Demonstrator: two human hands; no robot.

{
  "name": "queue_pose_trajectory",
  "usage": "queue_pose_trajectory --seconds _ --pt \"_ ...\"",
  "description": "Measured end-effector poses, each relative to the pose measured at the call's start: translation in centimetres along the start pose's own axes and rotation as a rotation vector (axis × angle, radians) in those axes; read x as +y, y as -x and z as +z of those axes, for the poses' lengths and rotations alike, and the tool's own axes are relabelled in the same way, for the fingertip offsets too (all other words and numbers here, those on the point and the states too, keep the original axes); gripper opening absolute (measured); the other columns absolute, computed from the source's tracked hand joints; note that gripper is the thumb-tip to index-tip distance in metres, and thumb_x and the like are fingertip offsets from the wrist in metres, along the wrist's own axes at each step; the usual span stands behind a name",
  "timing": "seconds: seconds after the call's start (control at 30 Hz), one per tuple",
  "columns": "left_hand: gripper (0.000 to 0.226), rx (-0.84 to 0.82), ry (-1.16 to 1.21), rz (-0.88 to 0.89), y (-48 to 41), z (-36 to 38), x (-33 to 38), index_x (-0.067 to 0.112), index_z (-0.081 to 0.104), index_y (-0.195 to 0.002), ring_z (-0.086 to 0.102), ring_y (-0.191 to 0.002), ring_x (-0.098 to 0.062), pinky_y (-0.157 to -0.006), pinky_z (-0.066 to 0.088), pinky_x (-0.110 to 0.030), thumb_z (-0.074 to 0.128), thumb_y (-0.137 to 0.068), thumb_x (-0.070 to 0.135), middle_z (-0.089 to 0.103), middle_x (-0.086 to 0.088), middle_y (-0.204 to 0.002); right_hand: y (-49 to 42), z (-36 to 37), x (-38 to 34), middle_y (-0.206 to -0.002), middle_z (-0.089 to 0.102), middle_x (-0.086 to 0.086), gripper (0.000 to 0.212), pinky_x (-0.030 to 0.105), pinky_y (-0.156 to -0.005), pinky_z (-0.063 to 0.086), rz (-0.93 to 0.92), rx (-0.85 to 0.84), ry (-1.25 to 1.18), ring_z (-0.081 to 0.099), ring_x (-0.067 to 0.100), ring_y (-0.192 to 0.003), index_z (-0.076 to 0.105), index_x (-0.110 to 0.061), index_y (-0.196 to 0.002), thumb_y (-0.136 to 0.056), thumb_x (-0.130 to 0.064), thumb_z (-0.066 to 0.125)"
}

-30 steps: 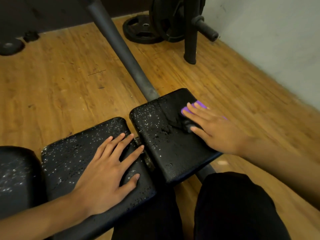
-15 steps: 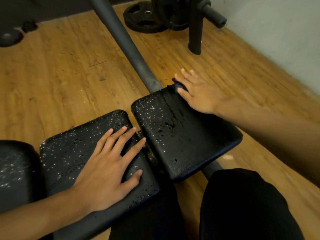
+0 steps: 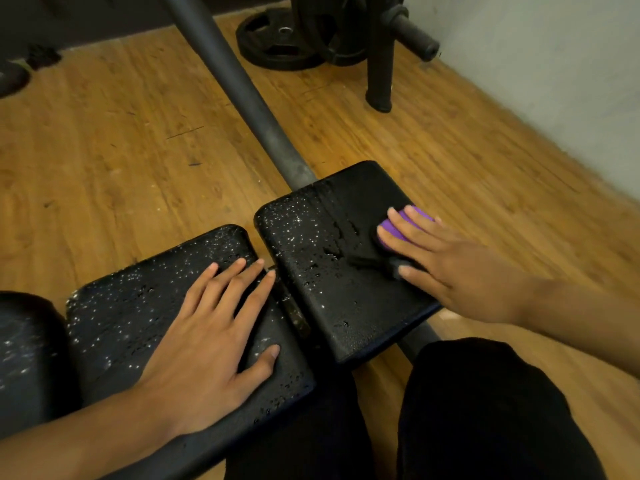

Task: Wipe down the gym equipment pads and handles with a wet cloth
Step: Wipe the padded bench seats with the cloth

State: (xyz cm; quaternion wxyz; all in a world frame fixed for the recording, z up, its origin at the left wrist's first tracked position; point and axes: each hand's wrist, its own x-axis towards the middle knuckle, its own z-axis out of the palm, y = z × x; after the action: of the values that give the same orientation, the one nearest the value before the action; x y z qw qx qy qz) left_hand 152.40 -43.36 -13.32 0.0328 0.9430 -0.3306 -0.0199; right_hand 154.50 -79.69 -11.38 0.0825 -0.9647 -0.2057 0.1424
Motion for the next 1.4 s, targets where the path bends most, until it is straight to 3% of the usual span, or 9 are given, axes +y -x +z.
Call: queue_pose_trajectory --seconds 0.07,0.27,0.5,0.63,0.77,0.97,1.13,1.27,1.4 --pt "0.085 -0.016 0.0 -0.011 0.0 -0.1 0.0 0.012 0.03 -0.162 0.023 -0.157 -0.026 -0.126 0.012 -0.049 0.041 -0.096 0.063 0.032 -0.006 -0.166 -4.6 -0.2 -0.3 -0.17 -0.009 -0.004 0.081 0.038 -0.127 -0.002 0.041 0.064 0.027 -0.016 0.015 -0.156 -0.001 -0.034 -0.161 -0.091 -0.075 -0.011" --pt "0.088 -0.033 -0.014 -0.02 0.1 -0.2 -0.1 0.006 0.031 -0.161 0.021 -0.157 -0.027 -0.127 0.009 -0.045 0.042 -0.095 0.064 0.029 -0.012 -0.167 -15.2 -2.2 -1.5 -0.172 0.003 -0.001 0.061 0.039 -0.127 -0.008 0.149 0.109 0.028 -0.01 0.015 -0.157 0.01 -0.024 -0.164 -0.109 -0.05 0.018" --pt "0.088 -0.036 -0.038 -0.012 0.1 -0.3 -0.1 0.002 0.032 -0.16 0.024 -0.157 -0.029 -0.126 0.014 -0.049 0.04 -0.096 0.062 0.031 -0.013 -0.166 -2.4 0.1 -4.1 -0.17 -0.002 -0.003 0.081 0.023 -0.124 -0.01 0.048 0.109 -0.077 -0.013 0.002 -0.154 0.0 -0.022 -0.163 -0.09 -0.056 0.011" --pt "0.087 -0.027 -0.042 -0.009 0.0 0.0 0.0 0.002 0.033 -0.16 0.025 -0.157 -0.029 -0.126 0.015 -0.05 0.04 -0.096 0.061 0.031 -0.014 -0.166 2.5 0.2 -2.3 -0.172 0.004 -0.003 0.066 0.028 -0.127 0.003 -0.038 0.054 0.015 -0.003 0.008 -0.157 0.02 -0.028 -0.162 -0.103 -0.057 0.019" --pt "0.089 -0.025 -0.034 -0.004 0.1 0.1 -0.1 0.002 0.034 -0.159 0.025 -0.157 -0.029 -0.126 0.014 -0.049 0.042 -0.095 0.062 0.032 -0.014 -0.165 -3.6 -0.1 -1.6 -0.171 -0.002 -0.008 0.065 0.046 -0.127 -0.007 0.018 0.09 0.09 -0.01 0.014 -0.157 0.009 -0.04 -0.162 -0.101 -0.062 0.004" --pt "0.09 -0.037 -0.037 -0.005 -0.1 0.1 -0.3 0.003 0.033 -0.16 0.026 -0.156 -0.029 -0.127 0.012 -0.047 0.042 -0.094 0.064 0.034 -0.013 -0.164 -15.7 -2.2 -1.6 -0.171 0.008 -0.001 0.059 0.043 -0.127 -0.007 0.142 0.12 0.013 -0.006 0.016 -0.158 0.011 -0.034 -0.163 -0.108 -0.054 0.016" --pt "0.089 -0.041 -0.049 -0.005 0.1 0.0 -0.3 0.004 0.032 -0.161 0.024 -0.157 -0.028 -0.126 0.014 -0.048 0.041 -0.095 0.064 0.032 -0.012 -0.166 -10.0 -0.8 -1.7 -0.171 0.006 0.002 0.062 0.039 -0.129 0.002 0.074 0.167 -0.046 -0.002 0.019 -0.158 0.014 -0.023 -0.163 -0.107 -0.049 0.02" --pt "0.088 -0.031 -0.05 0.0 0.1 0.0 -0.2 0.003 0.032 -0.16 0.025 -0.156 -0.029 -0.126 0.013 -0.048 0.04 -0.096 0.063 0.033 -0.013 -0.165 0.0 0.3 -1.8 -0.17 0.01 -0.004 0.065 0.026 -0.126 -0.005 0.035 0.113 -0.036 0.002 0.013 -0.158 0.021 -0.025 -0.163 -0.104 -0.053 0.021" --pt "0.087 -0.018 -0.05 0.006 -0.1 0.1 -0.1 0.001 0.033 -0.159 0.027 -0.156 -0.03 -0.126 0.014 -0.049 0.04 -0.096 0.061 0.033 -0.015 -0.165 2.8 0.8 -1.8 -0.168 0.019 -0.001 0.066 0.027 -0.127 0.001 0.034 0.109 0.038 0.012 0.015 -0.157 0.029 -0.022 -0.161 -0.104 -0.053 0.018"
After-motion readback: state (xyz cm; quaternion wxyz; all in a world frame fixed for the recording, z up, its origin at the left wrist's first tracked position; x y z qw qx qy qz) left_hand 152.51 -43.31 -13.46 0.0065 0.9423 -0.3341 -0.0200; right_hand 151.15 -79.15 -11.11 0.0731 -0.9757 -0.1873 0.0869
